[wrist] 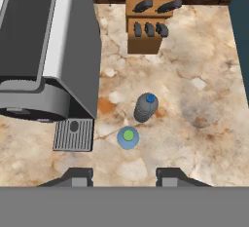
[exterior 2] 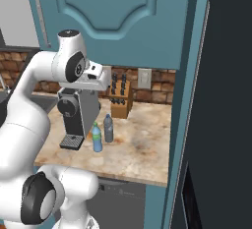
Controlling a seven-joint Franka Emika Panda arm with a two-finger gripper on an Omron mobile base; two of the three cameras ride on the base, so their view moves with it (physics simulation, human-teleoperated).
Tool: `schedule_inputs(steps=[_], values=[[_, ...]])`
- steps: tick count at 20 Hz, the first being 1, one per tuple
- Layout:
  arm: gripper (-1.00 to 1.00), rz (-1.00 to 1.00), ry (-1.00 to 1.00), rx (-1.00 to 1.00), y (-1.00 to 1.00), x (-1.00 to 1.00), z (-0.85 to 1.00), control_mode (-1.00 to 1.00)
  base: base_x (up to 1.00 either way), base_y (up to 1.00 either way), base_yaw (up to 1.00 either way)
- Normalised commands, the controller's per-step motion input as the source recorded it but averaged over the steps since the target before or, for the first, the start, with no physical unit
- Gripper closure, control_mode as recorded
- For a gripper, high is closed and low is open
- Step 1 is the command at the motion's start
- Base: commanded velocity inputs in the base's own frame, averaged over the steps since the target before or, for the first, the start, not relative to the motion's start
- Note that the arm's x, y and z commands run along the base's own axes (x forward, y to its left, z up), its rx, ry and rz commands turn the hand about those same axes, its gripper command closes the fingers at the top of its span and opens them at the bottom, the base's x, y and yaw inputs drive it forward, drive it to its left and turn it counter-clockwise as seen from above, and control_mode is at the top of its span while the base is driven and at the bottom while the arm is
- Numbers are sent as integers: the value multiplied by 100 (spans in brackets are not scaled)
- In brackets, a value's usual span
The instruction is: Take the bottled waters from the counter and place them in the freezer to freeze. Close the freezer door after placing the bottles.
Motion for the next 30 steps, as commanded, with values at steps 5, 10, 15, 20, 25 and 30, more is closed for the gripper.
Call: schedule_inputs(steps=[5, 10, 15, 20, 25, 30], values=[[-100, 0, 0, 0, 0, 0, 0, -100, 0, 0, 0], [-100, 0, -2, 1, -11, -17, -1, -100, 0, 0, 0], [-100, 0, 0, 10, -70, -18, -27, -100, 0, 0, 0], [-100, 2, 0, 7, -34, -17, -33, -100, 0, 0, 0], [-100, 2, 0, 0, -18, -7, -62, -100, 0, 0, 0], [-100, 6, 0, 1, -18, 5, -39, -100, 0, 0, 0]])
